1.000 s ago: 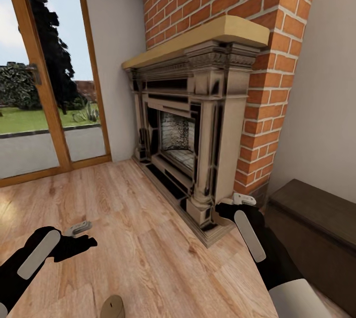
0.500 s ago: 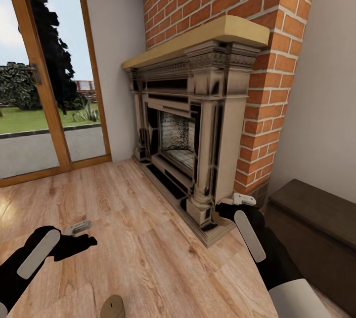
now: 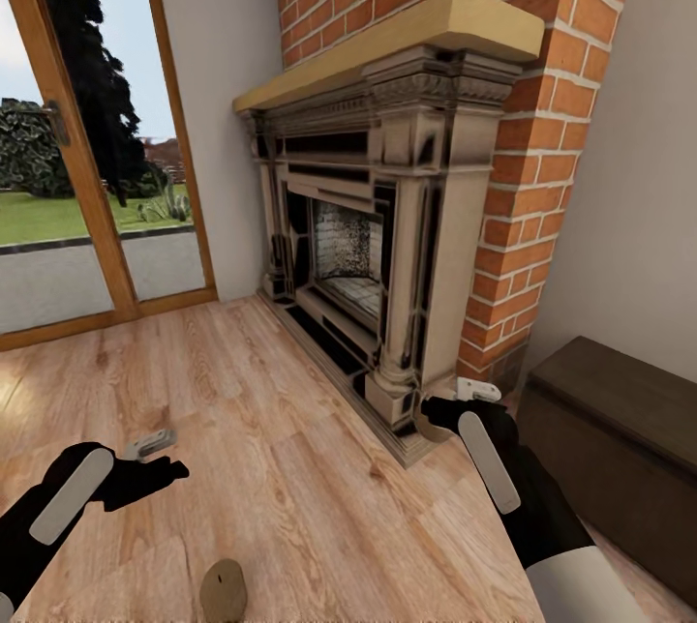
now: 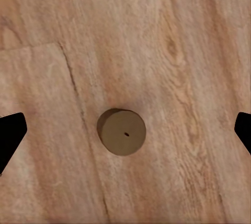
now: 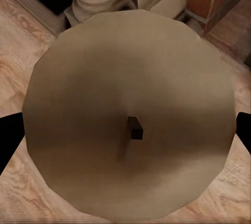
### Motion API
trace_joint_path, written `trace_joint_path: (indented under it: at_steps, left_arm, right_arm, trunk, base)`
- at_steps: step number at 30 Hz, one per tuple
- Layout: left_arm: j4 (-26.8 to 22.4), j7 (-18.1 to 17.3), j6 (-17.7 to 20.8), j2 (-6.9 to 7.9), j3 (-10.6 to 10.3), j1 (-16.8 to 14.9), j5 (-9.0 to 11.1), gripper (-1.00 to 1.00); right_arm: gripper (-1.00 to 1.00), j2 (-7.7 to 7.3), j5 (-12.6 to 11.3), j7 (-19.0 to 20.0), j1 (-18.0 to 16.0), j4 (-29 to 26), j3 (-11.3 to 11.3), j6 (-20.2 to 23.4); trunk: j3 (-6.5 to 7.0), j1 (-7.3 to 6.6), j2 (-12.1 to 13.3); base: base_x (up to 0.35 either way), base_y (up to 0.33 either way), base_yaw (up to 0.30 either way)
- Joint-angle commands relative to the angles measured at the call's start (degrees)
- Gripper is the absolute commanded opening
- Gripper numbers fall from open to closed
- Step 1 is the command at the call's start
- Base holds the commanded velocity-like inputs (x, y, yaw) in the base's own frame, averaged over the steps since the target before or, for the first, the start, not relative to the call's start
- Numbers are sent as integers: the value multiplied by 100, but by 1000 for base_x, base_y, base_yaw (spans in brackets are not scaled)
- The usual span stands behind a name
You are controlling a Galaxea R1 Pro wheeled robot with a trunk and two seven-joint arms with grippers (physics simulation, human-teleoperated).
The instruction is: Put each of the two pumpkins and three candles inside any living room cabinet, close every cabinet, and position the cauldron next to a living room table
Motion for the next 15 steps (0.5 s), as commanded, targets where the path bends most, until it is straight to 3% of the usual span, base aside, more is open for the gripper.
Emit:
trace_joint_path:
  at_steps: [1,4,8,12,15]
  left_arm:
    - [-6,49,1,-9,-19,-4,59,100]
    - [-3,36,-1,-52,-23,-4,52,100]
    - [23,24,-18,-132,-26,-4,34,100]
    - [134,16,-127,-157,-32,-4,23,100]
    - [155,13,-189,-176,-32,-4,16,100]
  right_arm:
    - [-100,-1,-56,-71,-5,-27,10,15]
    - [-100,2,-56,-70,-5,-66,103,27]
    - [-100,6,-63,-71,-1,-427,506,44]
    - [-100,1,-69,-72,76,-1296,582,241]
    - [-100,6,-102,-72,114,-1505,626,397]
  trunk:
    - [-29,1,-5]
    - [-96,9,-9]
    - [-184,19,-14]
    - [-273,29,-20]
    - [-339,37,-24]
  base:
    - [0,0,0]
    - [0,0,0]
    - [0,0,0]
    - [0,0,0]
    - [0,0,0]
